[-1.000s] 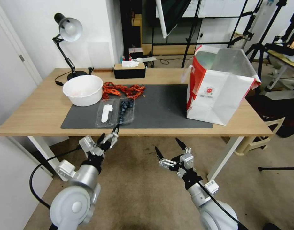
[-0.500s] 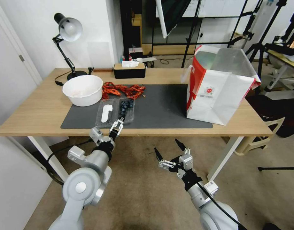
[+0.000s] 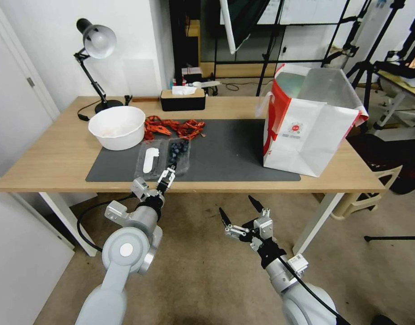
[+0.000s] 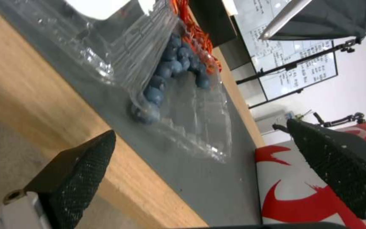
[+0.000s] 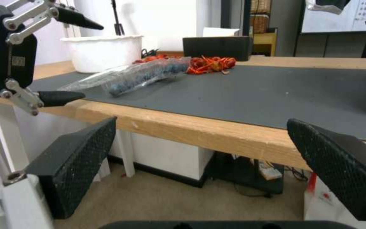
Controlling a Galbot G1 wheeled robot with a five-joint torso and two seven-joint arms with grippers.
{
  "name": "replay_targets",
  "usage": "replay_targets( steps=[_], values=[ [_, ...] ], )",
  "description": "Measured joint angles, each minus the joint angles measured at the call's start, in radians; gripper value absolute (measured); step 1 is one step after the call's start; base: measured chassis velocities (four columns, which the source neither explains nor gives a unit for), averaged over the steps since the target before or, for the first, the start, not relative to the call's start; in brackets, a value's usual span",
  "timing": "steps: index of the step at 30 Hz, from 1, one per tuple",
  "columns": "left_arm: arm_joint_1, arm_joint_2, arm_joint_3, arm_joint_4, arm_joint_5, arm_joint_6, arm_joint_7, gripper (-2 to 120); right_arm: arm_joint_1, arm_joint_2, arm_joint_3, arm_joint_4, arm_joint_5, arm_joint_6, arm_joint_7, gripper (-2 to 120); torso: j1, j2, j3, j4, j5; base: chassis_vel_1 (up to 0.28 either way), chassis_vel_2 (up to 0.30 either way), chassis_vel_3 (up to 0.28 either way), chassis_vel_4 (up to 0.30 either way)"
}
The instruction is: Close the takeout container lid, then place the container into the takeout bag.
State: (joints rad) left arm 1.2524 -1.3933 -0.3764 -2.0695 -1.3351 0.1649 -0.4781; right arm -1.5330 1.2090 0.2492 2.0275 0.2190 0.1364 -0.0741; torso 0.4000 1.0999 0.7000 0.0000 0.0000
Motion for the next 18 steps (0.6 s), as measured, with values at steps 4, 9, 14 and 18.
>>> replay_targets(
  steps=[4,9,14,18],
  values=[
    [-0.014,0.000,-0.002,0.012,0.002,-0.004,0.001,100,0.002,0.002,0.000,-0.005,0.000,0.000,0.000,100,0.000,0.000,0.000,0.0000,-0.0001,0.000,0.000,0.000,0.000],
    [-0.031,0.003,-0.005,0.031,0.003,-0.008,0.003,100,0.007,0.003,0.000,-0.008,0.000,0.000,0.000,100,0.000,0.000,0.000,0.0000,-0.0001,0.000,0.000,0.000,0.000],
    [-0.045,0.005,-0.006,0.045,0.003,-0.009,0.005,100,0.007,0.004,0.000,-0.009,0.000,0.000,0.000,100,0.000,0.000,0.000,0.0000,-0.0001,0.000,0.000,0.000,0.000],
    [-0.054,0.007,-0.006,0.058,0.003,-0.011,0.005,100,0.004,0.004,0.000,-0.009,0.000,0.000,0.000,100,0.000,0.000,0.000,0.0000,-0.0001,0.000,0.000,0.000,0.000]
  ],
)
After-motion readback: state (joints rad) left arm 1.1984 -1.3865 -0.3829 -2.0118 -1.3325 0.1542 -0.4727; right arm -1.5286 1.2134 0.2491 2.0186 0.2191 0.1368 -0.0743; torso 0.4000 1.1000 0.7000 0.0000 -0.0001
